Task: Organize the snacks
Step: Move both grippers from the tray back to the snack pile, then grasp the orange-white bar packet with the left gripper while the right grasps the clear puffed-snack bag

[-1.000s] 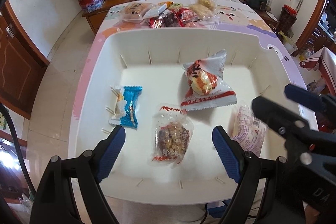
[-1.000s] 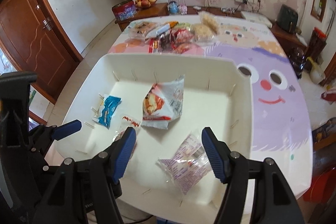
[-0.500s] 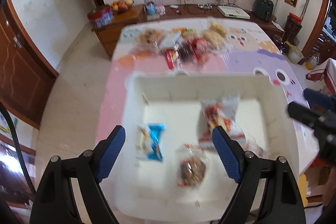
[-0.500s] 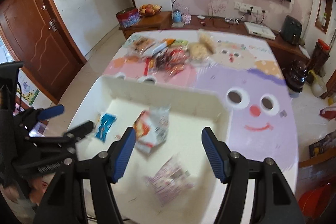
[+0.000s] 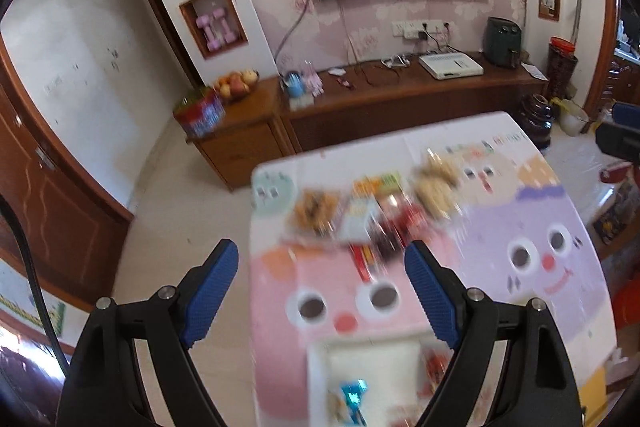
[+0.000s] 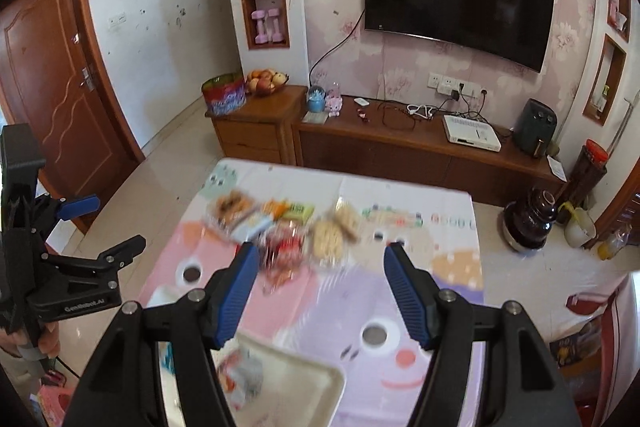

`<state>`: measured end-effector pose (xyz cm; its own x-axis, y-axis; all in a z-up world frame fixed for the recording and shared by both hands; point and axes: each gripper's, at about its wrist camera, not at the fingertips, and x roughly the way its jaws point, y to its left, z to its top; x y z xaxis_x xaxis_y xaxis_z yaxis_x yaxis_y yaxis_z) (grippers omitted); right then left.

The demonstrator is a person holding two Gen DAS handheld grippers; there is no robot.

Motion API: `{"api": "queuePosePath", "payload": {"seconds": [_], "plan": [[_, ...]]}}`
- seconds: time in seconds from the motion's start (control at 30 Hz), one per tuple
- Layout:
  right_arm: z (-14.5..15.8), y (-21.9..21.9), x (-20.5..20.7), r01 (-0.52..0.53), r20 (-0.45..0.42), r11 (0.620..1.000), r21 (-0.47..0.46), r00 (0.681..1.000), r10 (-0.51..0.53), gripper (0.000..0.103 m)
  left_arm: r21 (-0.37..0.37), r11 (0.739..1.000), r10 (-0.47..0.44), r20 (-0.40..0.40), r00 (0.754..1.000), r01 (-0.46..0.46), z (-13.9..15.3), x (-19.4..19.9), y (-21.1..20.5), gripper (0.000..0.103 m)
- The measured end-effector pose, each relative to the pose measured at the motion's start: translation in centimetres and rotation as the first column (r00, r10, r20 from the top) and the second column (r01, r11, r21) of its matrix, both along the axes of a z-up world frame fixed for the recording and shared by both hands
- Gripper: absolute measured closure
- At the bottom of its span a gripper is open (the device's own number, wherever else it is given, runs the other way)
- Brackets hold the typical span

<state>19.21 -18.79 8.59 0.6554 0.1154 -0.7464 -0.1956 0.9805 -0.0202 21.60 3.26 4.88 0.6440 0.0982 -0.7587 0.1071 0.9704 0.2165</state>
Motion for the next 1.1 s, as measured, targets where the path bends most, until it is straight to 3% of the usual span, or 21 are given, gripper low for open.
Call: {"api": "queuePosePath", "payload": {"seconds": [0.23,0.33,0.5,0.63,0.73,0.97,1.1], "plan": [[-0.2,-0.5,9.7,0.068,-0.020,0.997,-0.042,0.997,-0.069,0.037,-0.029,0.999,0.039,-0.082,0.996,-0.041,-1.5,9.9,0.5,0.018],[-2.7,-0.9,13.8,0.087,-0.061,0.994,-0.059,0.994,-0.091,0.037,-0.064,0.997,0.032,-0.157,0.987,-0.042,-4.4,13.5,0.6,0.018],[-10.1,-1.3,19.7,0.092,-0.182,0.992,-0.086,0.978,-0.106,0.037,-0.086,0.995,0.019,-0.288,0.957,-0.046,-12.0,18.6,0.3,0.018],[-15.7,-1.0,21.9,0.068,-0.268,0.991,-0.117,0.959,-0.097,0.037,-0.081,0.995,0.017,-0.362,0.932,-0.049,-17.3,20.0,-0.8,0.020],[-18.7,-0.9,22.8,0.046,-0.299,0.988,-0.148,0.950,-0.089,0.037,-0.100,0.994,-0.008,-0.404,0.915,-0.036,-20.0,20.6,-1.7,0.026],[-23.6,0.2,24.2,-0.004,-0.366,0.990,-0.140,0.929,-0.048,0.037,-0.146,0.989,-0.059,-0.459,0.886,-0.009,-22.8,20.6,-2.3,0.036],[-25.8,1.2,24.7,-0.031,-0.395,0.987,-0.159,0.918,-0.035,0.042,-0.181,0.984,-0.089,-0.493,0.865,-0.002,-24.0,20.6,-2.4,0.049]]}}
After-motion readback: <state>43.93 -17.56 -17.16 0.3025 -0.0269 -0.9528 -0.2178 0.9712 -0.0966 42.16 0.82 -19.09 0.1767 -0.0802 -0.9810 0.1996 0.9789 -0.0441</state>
